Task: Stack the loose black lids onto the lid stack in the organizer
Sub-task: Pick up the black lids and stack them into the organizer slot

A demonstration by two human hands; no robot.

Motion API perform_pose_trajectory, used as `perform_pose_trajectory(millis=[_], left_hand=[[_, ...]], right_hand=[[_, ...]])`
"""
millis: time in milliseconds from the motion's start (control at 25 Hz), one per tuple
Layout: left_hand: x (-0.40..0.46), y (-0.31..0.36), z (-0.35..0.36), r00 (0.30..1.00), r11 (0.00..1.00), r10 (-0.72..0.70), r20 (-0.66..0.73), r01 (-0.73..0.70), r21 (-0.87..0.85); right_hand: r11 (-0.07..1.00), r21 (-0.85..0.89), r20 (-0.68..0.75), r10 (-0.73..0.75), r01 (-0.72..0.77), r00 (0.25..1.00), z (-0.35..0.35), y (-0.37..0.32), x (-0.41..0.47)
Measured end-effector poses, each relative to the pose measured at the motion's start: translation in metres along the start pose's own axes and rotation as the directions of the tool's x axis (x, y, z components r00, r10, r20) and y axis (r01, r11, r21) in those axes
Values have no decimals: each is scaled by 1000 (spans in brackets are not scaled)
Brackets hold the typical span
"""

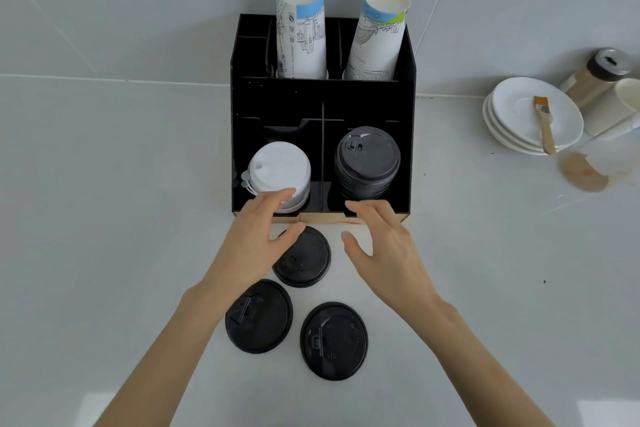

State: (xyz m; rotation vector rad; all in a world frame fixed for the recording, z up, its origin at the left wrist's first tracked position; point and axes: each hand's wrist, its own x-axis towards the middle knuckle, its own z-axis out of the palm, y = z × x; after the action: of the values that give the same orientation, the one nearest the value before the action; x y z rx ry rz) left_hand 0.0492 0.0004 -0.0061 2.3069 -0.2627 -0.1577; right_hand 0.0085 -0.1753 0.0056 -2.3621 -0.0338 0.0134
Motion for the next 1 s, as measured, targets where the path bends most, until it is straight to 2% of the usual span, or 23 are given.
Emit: perform_pose_trajectory(millis=[120, 440, 720, 1000], left_hand=[[-14, -15, 4, 999, 1000, -31, 41, 31, 1], [-37, -48, 21, 967, 974, -193, 165, 168, 153], [-40, -51, 31, 960, 967, -210, 188, 176, 184], [-41, -45, 28, 962, 974, -196, 191, 170, 148]], right_hand=[[999, -24, 82, 27, -26, 996, 17, 6, -8], [988, -116, 261, 132, -105, 956, 52, 23, -11], [982, -173, 259, 121, -77, 958, 63, 29, -8], [996, -61, 227, 76, -64, 971, 61, 27, -14]])
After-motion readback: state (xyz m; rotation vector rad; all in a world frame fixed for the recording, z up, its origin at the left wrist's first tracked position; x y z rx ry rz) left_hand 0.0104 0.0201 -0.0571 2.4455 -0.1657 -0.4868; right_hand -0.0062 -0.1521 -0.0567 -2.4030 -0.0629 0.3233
